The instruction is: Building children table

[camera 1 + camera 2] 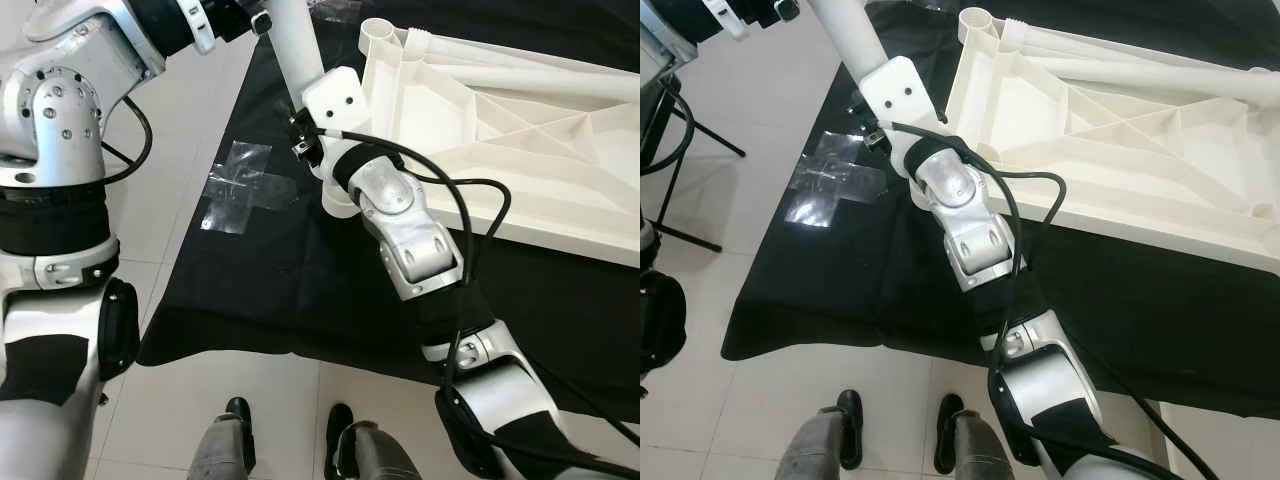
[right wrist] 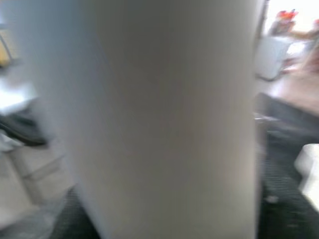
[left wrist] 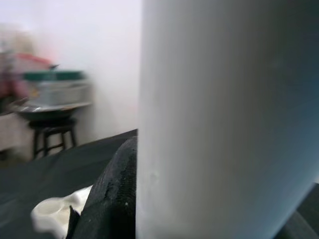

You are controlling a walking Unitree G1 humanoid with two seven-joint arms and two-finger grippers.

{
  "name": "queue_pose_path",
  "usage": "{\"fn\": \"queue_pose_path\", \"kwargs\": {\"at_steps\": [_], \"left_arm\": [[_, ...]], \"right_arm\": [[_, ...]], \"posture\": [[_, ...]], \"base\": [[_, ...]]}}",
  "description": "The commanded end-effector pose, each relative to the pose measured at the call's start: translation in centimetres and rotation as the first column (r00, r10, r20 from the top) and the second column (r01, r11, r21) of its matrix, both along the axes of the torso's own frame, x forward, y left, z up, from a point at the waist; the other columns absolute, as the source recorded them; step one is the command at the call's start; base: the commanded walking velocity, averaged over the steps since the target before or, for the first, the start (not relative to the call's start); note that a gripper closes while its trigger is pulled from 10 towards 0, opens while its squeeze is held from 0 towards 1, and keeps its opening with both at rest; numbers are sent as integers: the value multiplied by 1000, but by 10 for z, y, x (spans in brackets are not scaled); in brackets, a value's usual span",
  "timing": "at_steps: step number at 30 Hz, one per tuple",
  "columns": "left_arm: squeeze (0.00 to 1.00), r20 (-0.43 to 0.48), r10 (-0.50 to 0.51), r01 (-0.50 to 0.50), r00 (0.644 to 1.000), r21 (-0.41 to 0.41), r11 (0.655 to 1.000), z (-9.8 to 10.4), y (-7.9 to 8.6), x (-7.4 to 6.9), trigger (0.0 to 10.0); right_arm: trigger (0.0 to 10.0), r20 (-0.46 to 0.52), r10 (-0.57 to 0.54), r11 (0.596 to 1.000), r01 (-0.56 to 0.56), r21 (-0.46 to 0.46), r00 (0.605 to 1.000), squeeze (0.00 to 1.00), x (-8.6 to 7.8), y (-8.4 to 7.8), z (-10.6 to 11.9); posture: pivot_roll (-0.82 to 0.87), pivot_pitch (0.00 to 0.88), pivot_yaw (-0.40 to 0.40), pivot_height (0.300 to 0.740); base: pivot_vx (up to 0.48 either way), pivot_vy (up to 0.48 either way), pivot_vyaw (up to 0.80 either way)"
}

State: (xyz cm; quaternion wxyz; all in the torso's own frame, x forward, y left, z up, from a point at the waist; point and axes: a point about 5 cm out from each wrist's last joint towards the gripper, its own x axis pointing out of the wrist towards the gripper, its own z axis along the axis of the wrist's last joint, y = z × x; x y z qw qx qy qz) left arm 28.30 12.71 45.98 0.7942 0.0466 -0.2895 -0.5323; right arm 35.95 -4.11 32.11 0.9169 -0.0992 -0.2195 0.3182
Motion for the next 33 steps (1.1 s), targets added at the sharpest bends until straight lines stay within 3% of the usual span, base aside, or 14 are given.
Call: {"fn": "queue_pose_path", "kwargs": {"at_steps": [1, 2, 3, 5, 6, 12, 13, 17, 23, 29, 30, 31, 32, 33], "left_arm": [[0, 11, -209, 208, 978, 76, 975, 2, -17, -16, 0], [0, -46, -377, 379, 925, 157, 912, -3, -20, -23, 0], [0, -76, -446, 452, 892, 183, 873, -5, -21, -26, 0], [0, -95, -484, 493, 870, 194, 848, -6, -21, -28, 0], [0, -140, -580, 596, 802, 241, 766, -8, -18, -33, 0], [0, -217, -668, 697, 712, 332, 635, -11, -18, -38, 0], [0, -223, -670, 699, 708, 353, 622, -12, -18, -38, 0], [0, -228, -675, 701, 702, 389, 598, -13, -21, -36, 0], [0, -210, -698, 710, 685, 411, 572, -10, -24, -35, 0], [0, -174, -699, 702, 694, 382, 602, -1, -21, -34, 0], [1000, -161, -667, 676, 727, 341, 654, 3, -18, -29, 10000], [1000, -161, -667, 676, 727, 341, 654, 3, -18, -29, 10000], [1000, -115, -601, 609, 791, 250, 753, 11, -8, -18, 10000], [1000, -115, -601, 609, 791, 250, 753, 11, -8, -18, 10000]], "right_arm": [[10000, 15, 121, 993, -121, 6, 993, 1000, -8, 12, 8], [10000, 29, 316, 949, -316, -20, 948, 800, -17, 17, 16], [10000, 39, 379, 925, -377, -43, 925, 173, -20, 18, 19], [10000, 43, 414, 909, -412, -57, 909, 173, -21, 18, 20], [10000, 11, 515, 853, -511, -108, 857, 0, -24, 20, 21], [10000, -38, 574, 791, -566, -230, 818, 0, -23, 26, 15], [1216, -49, 575, 787, -569, -240, 817, 0, -21, 27, 14], [0, -92, 603, 758, -605, -242, 793, 0, -23, 31, 8], [0, -138, 615, 757, -631, -172, 776, 0, -21, 32, 5], [0, -122, 588, 793, -599, -109, 800, 0, -14, 27, 6], [0, -114, 559, 817, -569, -92, 822, 0, -10, 24, 7], [0, -114, 559, 817, -569, -92, 822, 0, -10, 24, 7], [0, -105, 492, 866, -498, -42, 864, 0, -1, 17, 11], [0, -105, 492, 866, -498, -42, 864, 0, -1, 17, 11]], "posture": [[150, 217, -77, 740], [138, 208, -80, 740], [135, 205, -82, 740], [134, 204, -83, 740], [124, 197, -88, 740], [124, 194, -93, 740], [124, 194, -93, 740], [127, 197, -89, 740], [126, 206, -84, 740], [127, 220, -82, 740], [124, 226, -84, 740], [124, 226, -84, 740], [125, 232, -86, 740], [125, 232, -86, 740]], "base": [[0, 0, 0], [0, 0, 0], [0, 0, 0], [0, 0, 0], [0, 0, 0], [0, 0, 0], [0, 0, 0], [0, 0, 0], [0, 0, 0], [0, 0, 0], [0, 0, 0], [0, 0, 0], [0, 0, 0], [0, 0, 0]]}}
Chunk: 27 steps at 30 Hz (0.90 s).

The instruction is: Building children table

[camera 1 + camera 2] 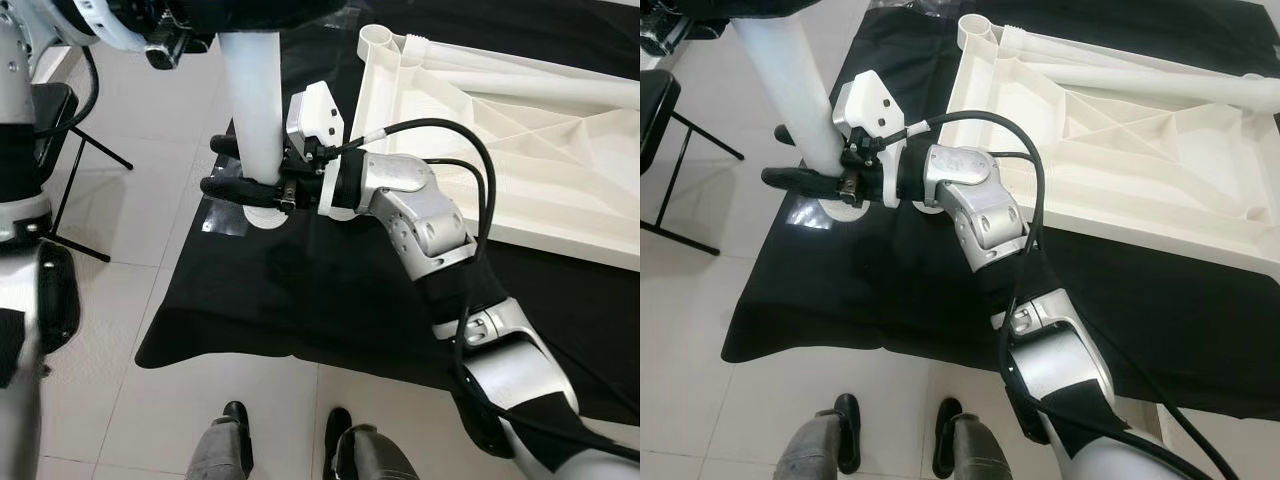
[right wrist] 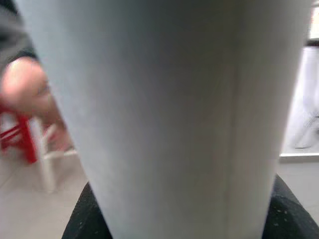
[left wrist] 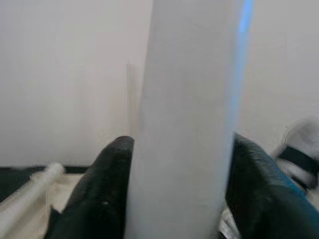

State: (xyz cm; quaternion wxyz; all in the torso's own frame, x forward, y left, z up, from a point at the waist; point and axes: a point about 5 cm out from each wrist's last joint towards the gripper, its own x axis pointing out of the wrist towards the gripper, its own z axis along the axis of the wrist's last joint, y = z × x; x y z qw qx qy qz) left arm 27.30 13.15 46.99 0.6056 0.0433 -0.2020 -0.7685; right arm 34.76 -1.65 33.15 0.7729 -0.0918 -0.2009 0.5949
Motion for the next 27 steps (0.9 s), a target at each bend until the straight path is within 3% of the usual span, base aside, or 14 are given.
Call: {"fn": "queue_pose_path", "kwargs": {"at_steps": [1, 4, 5, 7, 9, 10, 13, 14, 15, 21, 24, 25, 26, 27], "left_arm": [[1000, 28, -53, 54, 998, -4, 999, 4, -8, -5, 10000], [1000, 49, 87, -81, 995, -116, 990, 9, 9, 3, 10000], [1000, 36, 320, -299, 947, -272, 914, 15, 38, 9, 10000], [1000, 36, 320, -299, 947, -272, 914, 15, 38, 9, 10000], [1000, -14, 476, -449, 880, -356, 820, 15, 62, 9, 10000], [1000, -14, 476, -449, 880, -356, 820, 15, 62, 9, 10000], [1000, -86, 656, -626, 750, -414, 661, 0, 99, -17, 10000], [1000, -86, 656, -626, 750, -414, 661, 0, 99, -17, 10000], [1000, -112, 701, -673, 704, -420, 609, -8, 107, -27, 10000], [1000, -190, 749, -765, 634, -294, 573, -64, 99, -42, 10000], [1000, -233, 709, -732, 665, -19, 681, -155, 49, -55, 10000], [1000, -233, 709, -732, 665, -19, 681, -155, 49, -55, 10000], [0, -261, 680, -691, 685, 61, 720, -182, 31, -65, 10000], [0, -282, 661, -664, 695, 99, 741, -195, 21, -72, 10000]], "right_arm": [[0, -87, -123, 989, 129, 72, 989, 0, 14, -11, 2], [0, -117, -224, 964, 238, 122, 967, 0, 24, -22, 7], [0, -152, -360, 908, 383, 167, 920, 0, 36, -42, 10], [0, -152, -360, 908, 383, 167, 920, 0, 36, -42, 10], [0, -162, -424, 876, 448, 175, 891, 0, 42, -55, 10], [0, -162, -424, 876, 448, 175, 891, 0, 42, -55, 10], [0, -174, -526, 812, 552, 190, 833, 0, 51, -84, 12], [0, -174, -526, 812, 552, 190, 833, 0, 51, -84, 12], [0, -190, -549, 787, 580, 208, 814, 0, 53, -93, 14], [0, -174, -452, 815, 485, 318, 875, 0, 47, -106, 27], [0, -61, -283, 891, 286, 353, 957, 0, 33, -98, 32], [0, -61, -283, 891, 286, 353, 957, 0, 33, -98, 32], [0, -35, -232, 911, 230, 342, 972, 0, 29, -94, 31], [0, -23, -205, 921, 201, 333, 978, 0, 28, -92, 30]], "posture": [[125, 240, -89, 740], [127, 253, -91, 740], [127, 272, -94, 740], [127, 272, -94, 740], [127, 290, -96, 740], [127, 290, -96, 740], [130, 329, -107, 740], [130, 329, -107, 740], [135, 344, -110, 740], [147, 376, -111, 740], [150, 403, -108, 740], [150, 403, -108, 740], [155, 413, -108, 740], [155, 413, -108, 740]], "base": [[0, 0, 0], [0, 0, 0], [0, 0, 0], [0, 0, 0], [0, 0, 0], [0, 0, 0], [0, 0, 0], [0, 0, 0], [0, 0, 0], [0, 0, 0], [0, 0, 0], [0, 0, 0], [0, 0, 0], [0, 0, 0]]}}
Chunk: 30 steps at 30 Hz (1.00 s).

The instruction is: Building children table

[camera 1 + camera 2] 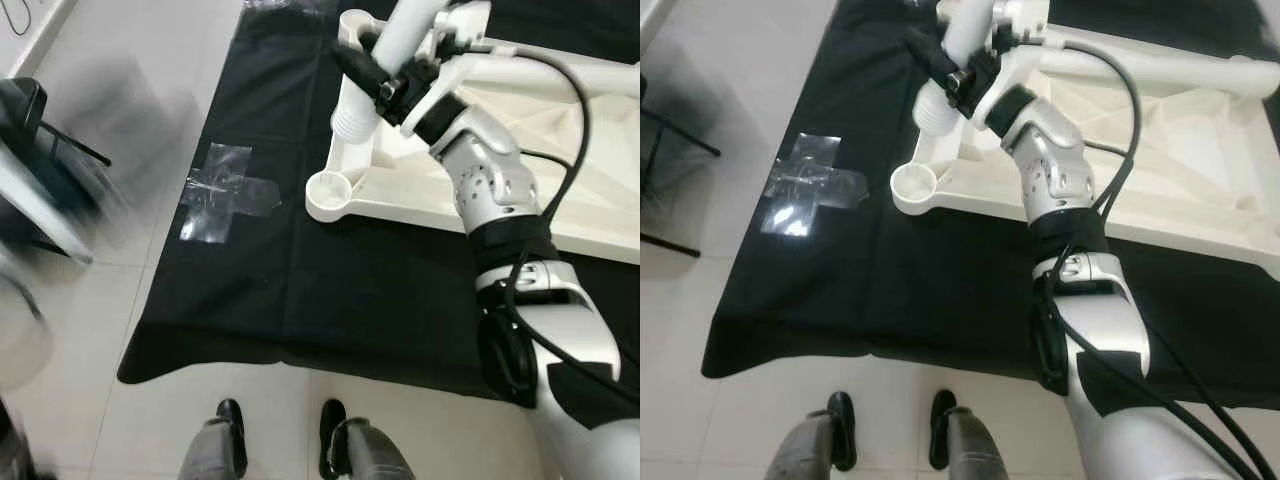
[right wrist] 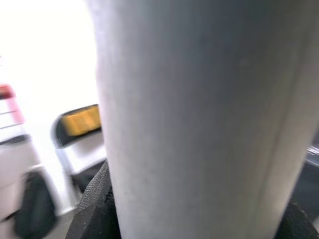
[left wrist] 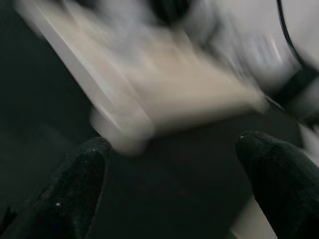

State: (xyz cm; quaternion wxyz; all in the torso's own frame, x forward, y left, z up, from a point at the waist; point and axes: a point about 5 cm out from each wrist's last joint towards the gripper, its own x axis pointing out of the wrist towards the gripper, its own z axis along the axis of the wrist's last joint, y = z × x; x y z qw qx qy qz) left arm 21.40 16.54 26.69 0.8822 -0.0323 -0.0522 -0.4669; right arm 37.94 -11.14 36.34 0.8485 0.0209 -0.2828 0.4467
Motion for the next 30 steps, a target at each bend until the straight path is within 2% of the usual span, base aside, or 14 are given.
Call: {"fn": "queue_pose_path", "kwargs": {"at_steps": [1, 2, 3, 4, 5, 7, 8, 11, 15, 17, 19, 22, 28, 30], "left_arm": [[0, 81, -62, 60, 995, 20, 998, 8, -13, -13, 10000], [0, 59, -69, 68, 996, 21, 997, 2, -17, -18, 10000], [0, 11, -57, 56, 998, 19, 998, -13, -31, -23, 10000], [0, -11, -32, 33, 999, 11, 999, -20, -40, -27, 10000], [0, -28, 4, -4, 1000, -9, 1000, -26, -45, -27, 10000], [0, -41, 58, -59, 998, -41, 997, -29, -44, -24, 10000], [0, -45, 133, -135, 990, -29, 990, -31, -37, -20, 10000], [0, -30, 222, -222, 975, 2, 975, -33, -24, -16, 10000], [0, 1, 279, -279, 960, 16, 960, -31, -18, -16, 10000], [0, 67, 364, -369, 929, 75, 927, -30, -12, -18, 10000], [0, 67, 364, -369, 929, 75, 927, -30, -12, -18, 10000], [0, 164, 442, -463, 882, 126, 877, -22, -6, -19, 10000], [0, 225, 471, -509, 853, 158, 846, -18, -4, -20, 10000], [0, 285, 504, -562, 815, 180, 807, -12, 0, -22, 10000]], "right_arm": [[0, 30, 48, 999, -47, -11, 998, 0, -4, 3, -2], [0, 32, 60, 998, -60, -15, 998, 0, -5, 4, -2], [2745, 38, 130, 990, -127, -59, 991, 0, -7, 11, -6], [4314, 40, 173, 981, -168, -95, 984, 0, -9, 16, -10], [10000, 35, 202, 973, -196, -126, 979, 0, -9, 20, -14], [10000, 22, 220, 966, -214, -146, 975, 0, -8, 26, -18], [10000, 11, 239, 958, -234, -164, 971, 0, -8, 30, -22], [10000, -10, 284, 940, -281, -195, 959, 0, -8, 34, -27], [10000, -17, 324, 924, -320, -211, 946, 0, -8, 32, -29], [10000, -26, 362, 909, -359, -212, 932, 0, -8, 24, -29], [10000, -26, 362, 909, -359, -212, 932, 0, -8, 24, -29], [10000, -21, 362, 916, -359, -180, 932, 0, -5, 12, -24], [10000, -4, 339, 929, -335, -160, 941, 0, -2, 4, -20], [10000, 31, 338, 933, -330, -142, 941, 0, -3, -5, -14]], "posture": [[155, 413, -108, 740], [155, 413, -108, 740], [164, 443, -99, 740], [165, 445, -99, 740], [166, 449, -97, 740], [169, 454, -96, 740], [172, 459, -95, 740], [174, 476, -91, 740], [182, 481, -86, 740], [192, 490, -81, 740], [192, 490, -81, 740], [224, 503, -69, 740], [244, 509, -61, 740], [285, 513, -40, 740]], "base": [[0, 0, 0], [0, 0, 0], [0, 0, 0], [0, 0, 0], [0, 0, 0], [0, 0, 0], [0, 0, 0], [0, 0, 0], [0, 0, 0], [0, 0, 0], [0, 0, 0], [0, 0, 0], [0, 0, 0], [0, 0, 0]]}}
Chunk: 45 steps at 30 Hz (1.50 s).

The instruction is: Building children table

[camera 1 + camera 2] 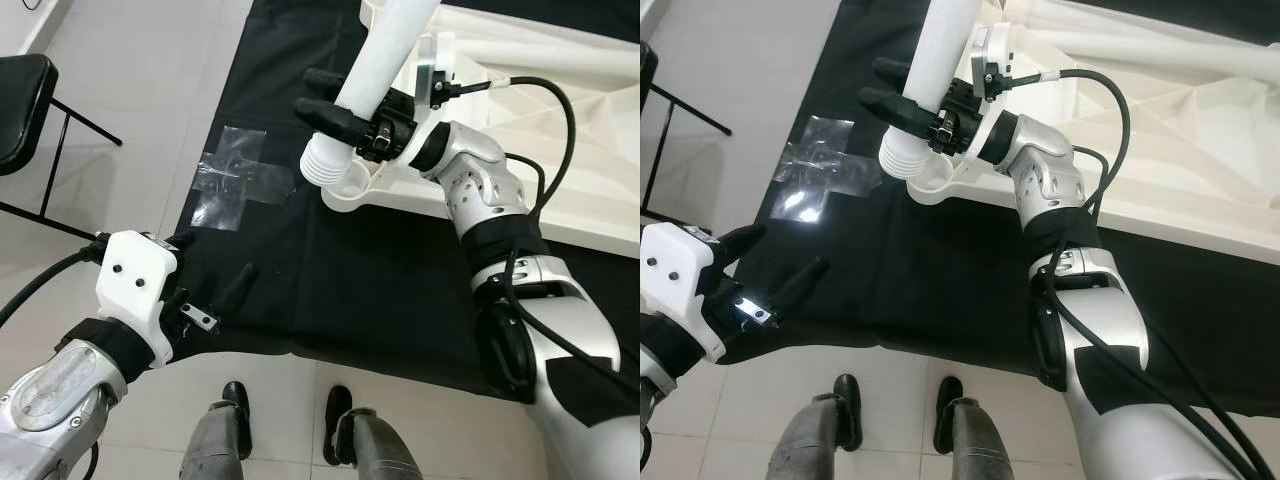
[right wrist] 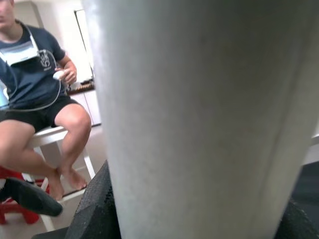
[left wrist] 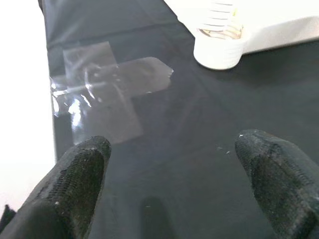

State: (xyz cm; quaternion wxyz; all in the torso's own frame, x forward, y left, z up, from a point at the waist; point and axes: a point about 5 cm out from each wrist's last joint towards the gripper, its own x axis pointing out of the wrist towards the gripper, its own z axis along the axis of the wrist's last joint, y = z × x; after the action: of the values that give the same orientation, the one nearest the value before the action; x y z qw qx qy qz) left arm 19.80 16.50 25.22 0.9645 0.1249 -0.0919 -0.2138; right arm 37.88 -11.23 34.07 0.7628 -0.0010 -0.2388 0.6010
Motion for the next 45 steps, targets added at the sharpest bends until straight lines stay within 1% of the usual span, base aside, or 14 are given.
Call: {"fn": "queue_pose_path", "kwargs": {"at_steps": [1, 4, 7, 11, 15, 16, 18, 21, 25, 29, 31, 37, 42, 45], "left_arm": [[0, 26, 25, -26, 999, 45, 999, 3, 0, -6, 10000], [0, 50, 60, -64, 997, 77, 995, 6, 5, -7, 10000], [0, 73, 84, -92, 994, 111, 990, 9, 9, -5, 10000], [0, 90, 91, -101, 992, 117, 988, 10, 8, -3, 10000], [0, 97, 95, -106, 991, 117, 987, 8, 5, -1, 10000], [0, 97, 95, -106, 991, 117, 987, 8, 5, -1, 10000], [0, 99, 94, -105, 991, 116, 988, 8, 3, -1, 10000], [0, 102, 95, -107, 990, 111, 988, 7, 2, -1, 10000], [0, 106, 97, -108, 990, 110, 988, 8, 2, -1, 10000], [0, 114, 103, -114, 988, 100, 988, 7, 0, -1, 10000], [0, 118, 107, -118, 987, 95, 988, 7, 1, -1, 10000], [0, 126, 111, -123, 986, 92, 988, 6, 0, 0, 10000], [0, 129, 111, -123, 985, 90, 988, 6, -1, 0, 10000], [0, 131, 111, -123, 985, 90, 988, 6, -2, -1, 10000]], "right_arm": [[10000, 50, 15, 999, -17, 33, 999, 0, -3, -4, 9], [10000, 83, 55, 998, -57, 20, 995, 0, -6, -10, 10], [10000, 122, 149, 986, -139, -91, 981, 0, -14, -12, 3], [10000, 128, 197, 970, -175, -166, 972, 0, -17, -10, -2], [10000, 139, 212, 943, -164, -291, 967, 0, -17, -3, -9], [10000, 139, 212, 943, -164, -291, 967, 0, -17, -3, -9], [10000, 149, 180, 927, -117, -356, 972, 0, -13, 2, -14], [10000, 149, 156, 920, -89, -381, 976, 0, -11, 5, -16], [10000, 150, 134, 919, -66, -389, 980, 0, -9, 8, -16], [10000, 110, 113, 947, -74, -314, 987, 0, -6, 0, -4], [10000, 85, 167, 952, -138, -273, 982, 0, -9, -6, 2], [10000, 59, 208, 949, -186, -255, 976, 0, -10, -13, 3], [10000, 43, 194, 954, -178, -243, 980, 0, -8, -17, 2], [10000, 44, 145, 961, -130, -242, 988, 0, -5, -18, 2]], "posture": [[285, 513, -40, 740], [309, 512, -20, 740], [314, 513, -11, 740], [308, 515, -11, 740], [296, 513, -21, 740], [296, 513, -21, 740], [289, 512, -29, 740], [281, 510, -36, 740], [279, 509, -41, 740], [266, 502, -62, 740], [263, 500, -67, 740], [259, 499, -70, 740], [258, 499, -71, 740], [262, 500, -70, 740]], "base": [[0, 0, 0], [0, 0, 0], [0, 0, 0], [0, 0, 0], [0, 0, 0], [0, 0, 0], [0, 0, 0], [0, 0, 0], [0, 0, 0], [0, 0, 0], [0, 0, 0], [0, 0, 0], [0, 0, 0], [0, 0, 0]]}}
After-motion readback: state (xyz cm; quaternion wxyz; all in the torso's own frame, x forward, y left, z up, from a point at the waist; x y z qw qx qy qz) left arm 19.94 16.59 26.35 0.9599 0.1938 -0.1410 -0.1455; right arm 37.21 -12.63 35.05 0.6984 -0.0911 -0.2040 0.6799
